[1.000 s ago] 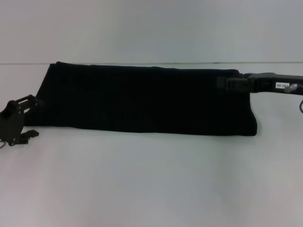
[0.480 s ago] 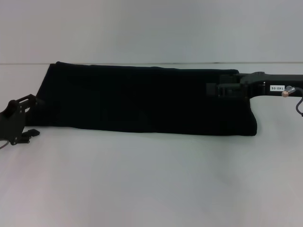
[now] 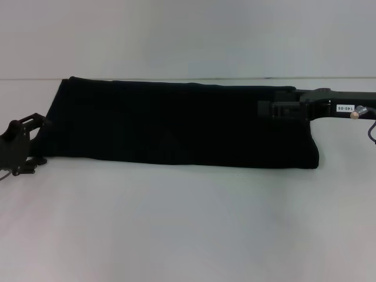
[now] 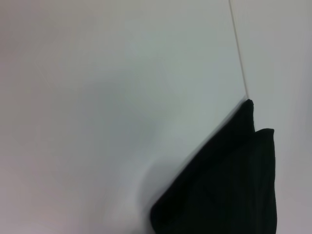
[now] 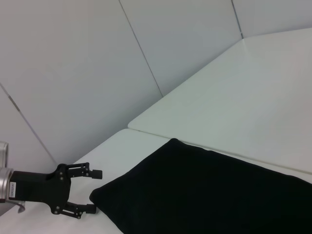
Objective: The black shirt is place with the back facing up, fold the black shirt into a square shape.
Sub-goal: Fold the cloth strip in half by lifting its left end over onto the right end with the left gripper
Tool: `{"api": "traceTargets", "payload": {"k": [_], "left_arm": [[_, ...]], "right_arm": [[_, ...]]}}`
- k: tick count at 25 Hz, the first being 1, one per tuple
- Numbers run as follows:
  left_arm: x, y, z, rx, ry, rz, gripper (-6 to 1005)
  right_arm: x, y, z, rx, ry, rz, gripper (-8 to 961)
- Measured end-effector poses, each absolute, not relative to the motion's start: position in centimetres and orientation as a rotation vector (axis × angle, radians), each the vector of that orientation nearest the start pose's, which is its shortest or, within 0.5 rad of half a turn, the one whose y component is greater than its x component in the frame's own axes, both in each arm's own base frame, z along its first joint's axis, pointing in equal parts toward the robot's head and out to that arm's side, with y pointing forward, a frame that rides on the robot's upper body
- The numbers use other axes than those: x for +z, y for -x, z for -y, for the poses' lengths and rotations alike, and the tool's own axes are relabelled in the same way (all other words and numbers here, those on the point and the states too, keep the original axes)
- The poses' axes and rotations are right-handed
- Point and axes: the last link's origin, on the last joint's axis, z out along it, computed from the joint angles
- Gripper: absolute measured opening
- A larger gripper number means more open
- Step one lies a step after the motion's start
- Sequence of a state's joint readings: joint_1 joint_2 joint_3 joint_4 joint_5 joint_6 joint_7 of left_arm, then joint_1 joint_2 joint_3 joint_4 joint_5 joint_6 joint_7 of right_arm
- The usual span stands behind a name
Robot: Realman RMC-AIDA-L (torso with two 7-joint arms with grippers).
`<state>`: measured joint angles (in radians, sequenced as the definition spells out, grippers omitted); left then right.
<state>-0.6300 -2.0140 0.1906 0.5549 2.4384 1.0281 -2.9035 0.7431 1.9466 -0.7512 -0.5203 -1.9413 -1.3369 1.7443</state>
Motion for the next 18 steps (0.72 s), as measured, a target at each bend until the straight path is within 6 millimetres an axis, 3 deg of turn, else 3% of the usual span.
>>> {"api": "traceTargets", "payload": {"k": [18], "left_arm": [[5.46, 36.77, -37.96, 1.238, -1.366, -3.134, 937]], "right_arm": [[3.14, -22.92, -41.23, 0.681, 2.544, -0.965, 826]]}}
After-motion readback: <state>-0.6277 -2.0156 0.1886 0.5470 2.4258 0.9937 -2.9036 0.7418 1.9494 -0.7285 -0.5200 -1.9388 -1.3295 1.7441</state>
